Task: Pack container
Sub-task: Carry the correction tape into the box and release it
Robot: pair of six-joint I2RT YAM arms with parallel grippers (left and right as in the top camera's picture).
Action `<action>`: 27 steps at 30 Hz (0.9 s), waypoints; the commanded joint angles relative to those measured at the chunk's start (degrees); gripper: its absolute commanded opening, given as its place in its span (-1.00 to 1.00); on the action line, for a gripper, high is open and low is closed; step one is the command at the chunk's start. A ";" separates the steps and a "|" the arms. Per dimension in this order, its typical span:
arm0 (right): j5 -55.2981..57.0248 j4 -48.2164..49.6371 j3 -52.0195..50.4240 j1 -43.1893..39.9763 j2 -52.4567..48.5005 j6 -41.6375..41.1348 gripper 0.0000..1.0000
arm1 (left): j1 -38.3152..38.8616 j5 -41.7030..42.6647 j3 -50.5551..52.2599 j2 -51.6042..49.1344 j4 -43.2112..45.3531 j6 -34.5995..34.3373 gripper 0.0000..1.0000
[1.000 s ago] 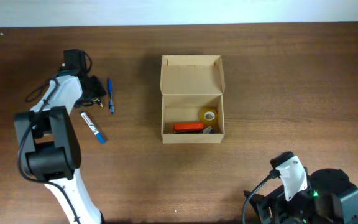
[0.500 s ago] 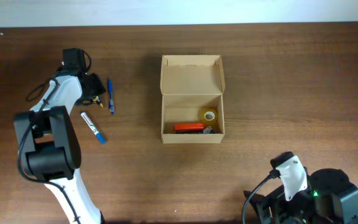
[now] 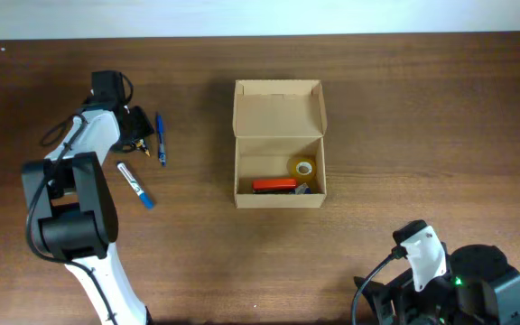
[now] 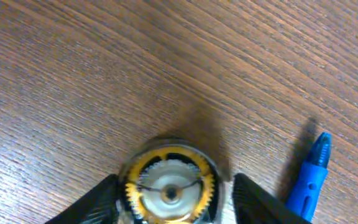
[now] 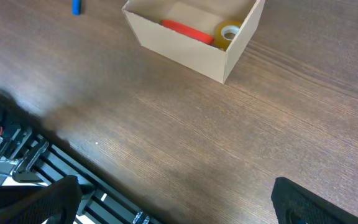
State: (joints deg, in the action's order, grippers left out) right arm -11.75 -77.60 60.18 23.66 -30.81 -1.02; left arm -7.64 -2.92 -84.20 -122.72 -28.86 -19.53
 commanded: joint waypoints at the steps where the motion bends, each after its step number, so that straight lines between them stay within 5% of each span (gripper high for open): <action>1: -0.57 0.22 0.02 -0.07 0.11 0.35 0.98 | -0.15 2.08 0.33 -2.60 -0.26 -0.37 -0.05; 10: -0.55 0.22 0.02 -0.07 0.11 0.35 0.99 | 0.09 4.24 -3.13 -1.09 -3.21 -0.35 -0.51; 19: -0.55 0.22 0.02 -0.07 0.11 0.35 0.98 | 3.93 4.17 -11.96 9.88 -6.93 6.67 -0.56; 27: -0.55 0.22 0.02 -0.07 0.11 0.35 0.98 | 16.26 4.76 -12.24 18.01 -7.67 16.13 -0.56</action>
State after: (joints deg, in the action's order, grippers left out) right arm -11.75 -77.60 60.18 23.66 -30.81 -1.06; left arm 4.82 0.30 -95.88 -106.48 -35.88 -9.74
